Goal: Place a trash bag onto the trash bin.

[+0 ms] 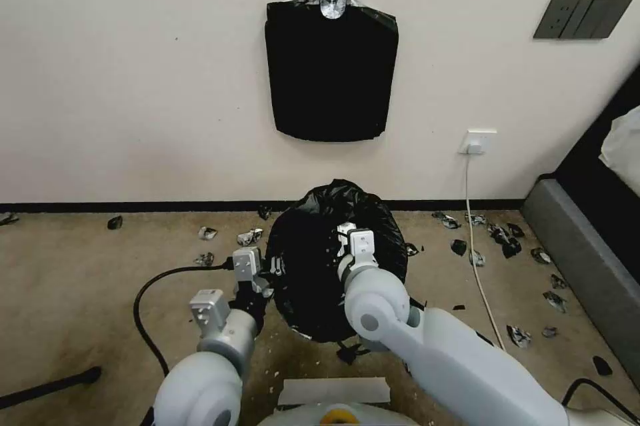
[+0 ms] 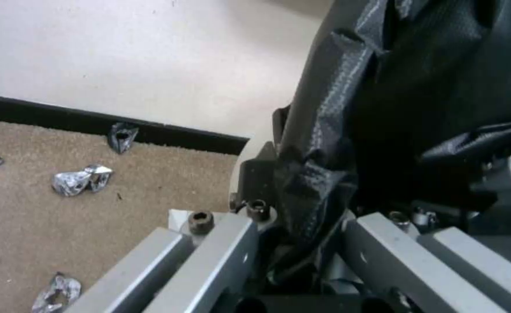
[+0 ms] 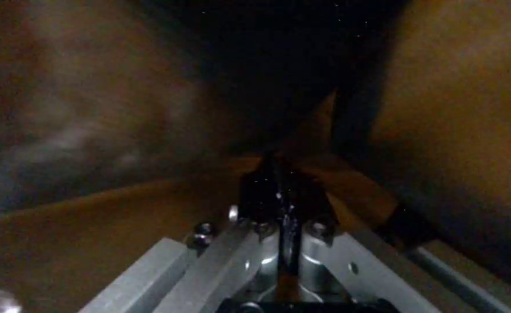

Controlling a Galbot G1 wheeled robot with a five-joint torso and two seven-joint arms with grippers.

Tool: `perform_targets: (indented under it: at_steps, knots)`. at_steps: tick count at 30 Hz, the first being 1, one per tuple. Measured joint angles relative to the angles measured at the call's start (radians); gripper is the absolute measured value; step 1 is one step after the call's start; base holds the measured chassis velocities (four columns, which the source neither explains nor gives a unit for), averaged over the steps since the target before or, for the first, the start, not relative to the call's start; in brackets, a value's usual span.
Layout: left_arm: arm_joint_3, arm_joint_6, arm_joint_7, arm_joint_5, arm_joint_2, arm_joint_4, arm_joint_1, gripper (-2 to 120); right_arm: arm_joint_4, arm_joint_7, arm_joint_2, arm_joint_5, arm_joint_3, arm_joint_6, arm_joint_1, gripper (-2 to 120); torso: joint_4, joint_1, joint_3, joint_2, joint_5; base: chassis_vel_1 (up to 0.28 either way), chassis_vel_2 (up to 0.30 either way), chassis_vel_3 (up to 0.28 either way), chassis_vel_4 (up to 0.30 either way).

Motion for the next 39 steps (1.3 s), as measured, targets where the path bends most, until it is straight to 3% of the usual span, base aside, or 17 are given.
perform_targets:
  at_steps: [18, 39]
  knots:
    - [0.003, 0.012, 0.003, -0.002, -0.011, -0.009, 0.014, 2, -0.084, -0.002, 0.051, -0.021, 0.001, 0.032, 0.01, 0, 0.0, 0.0, 0.0, 0.0, 0.0, 0.0, 0.0, 0.0, 0.0]
    - [-0.001, 0.015, 0.011, -0.009, -0.006, -0.022, 0.029, 2, -0.15, -0.034, 0.057, -0.02, 0.02, 0.039, 0.021, 0, 0.0, 0.0, 0.0, 0.0, 0.0, 0.0, 0.0, 0.0, 0.0]
